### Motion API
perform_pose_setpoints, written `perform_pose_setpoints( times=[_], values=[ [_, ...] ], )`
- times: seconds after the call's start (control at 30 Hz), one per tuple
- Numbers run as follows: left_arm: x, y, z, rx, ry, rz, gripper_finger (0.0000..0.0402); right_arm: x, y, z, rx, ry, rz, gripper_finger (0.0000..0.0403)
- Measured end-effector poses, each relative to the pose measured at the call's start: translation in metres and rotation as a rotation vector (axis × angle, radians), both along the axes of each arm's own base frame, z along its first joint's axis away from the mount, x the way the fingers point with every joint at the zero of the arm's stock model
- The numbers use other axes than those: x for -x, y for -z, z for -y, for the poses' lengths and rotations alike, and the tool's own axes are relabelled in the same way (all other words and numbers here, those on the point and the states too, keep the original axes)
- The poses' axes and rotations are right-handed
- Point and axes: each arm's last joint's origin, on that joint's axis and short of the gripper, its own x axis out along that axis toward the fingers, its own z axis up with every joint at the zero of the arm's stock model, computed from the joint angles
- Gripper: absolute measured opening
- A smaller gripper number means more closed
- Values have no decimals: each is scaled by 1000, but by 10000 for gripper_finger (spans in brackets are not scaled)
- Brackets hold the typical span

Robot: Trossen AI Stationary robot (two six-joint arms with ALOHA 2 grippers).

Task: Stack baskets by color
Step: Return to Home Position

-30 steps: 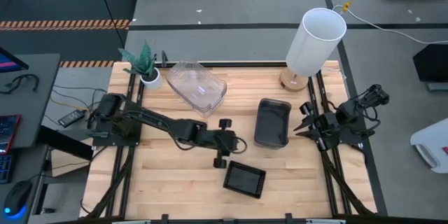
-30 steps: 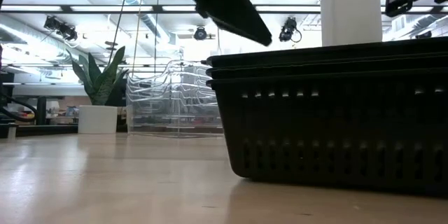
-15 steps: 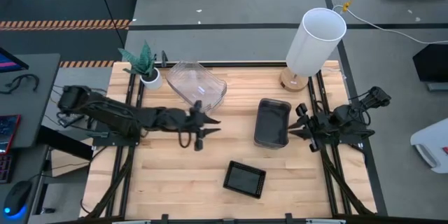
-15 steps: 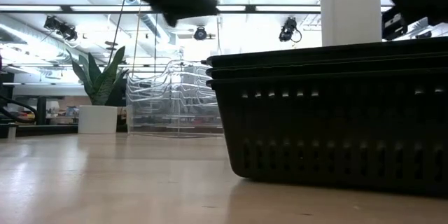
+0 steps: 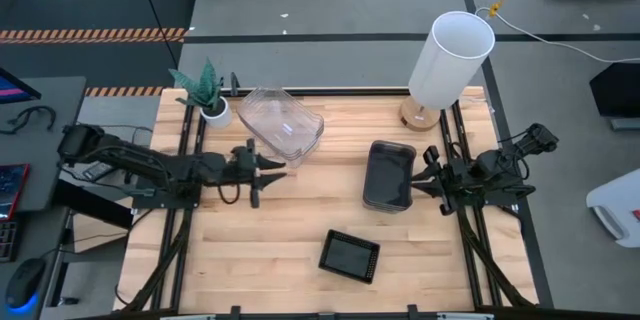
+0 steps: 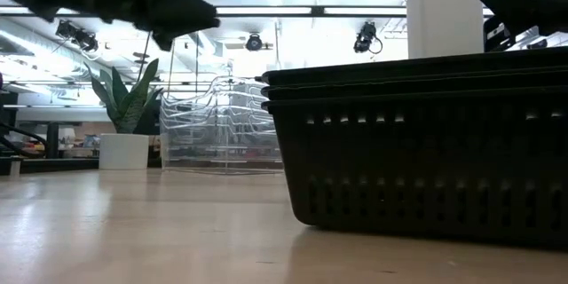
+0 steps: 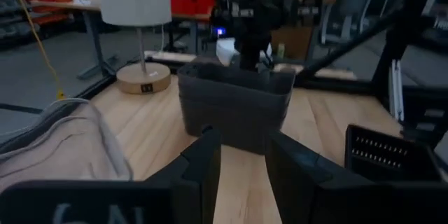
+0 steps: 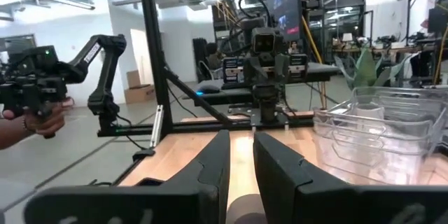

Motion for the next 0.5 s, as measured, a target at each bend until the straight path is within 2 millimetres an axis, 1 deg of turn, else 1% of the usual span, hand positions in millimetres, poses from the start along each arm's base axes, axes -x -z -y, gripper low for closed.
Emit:
perform_pose_setpoints(
  times=[0.3, 0.5],
  values=[
    [42, 24, -13, 84, -85, 85, 116, 0, 0, 2, 25, 60, -1, 71],
    [62, 29, -18, 111, -107, 166, 116, 0, 0, 2, 25, 69, -2, 71]
  ],
)
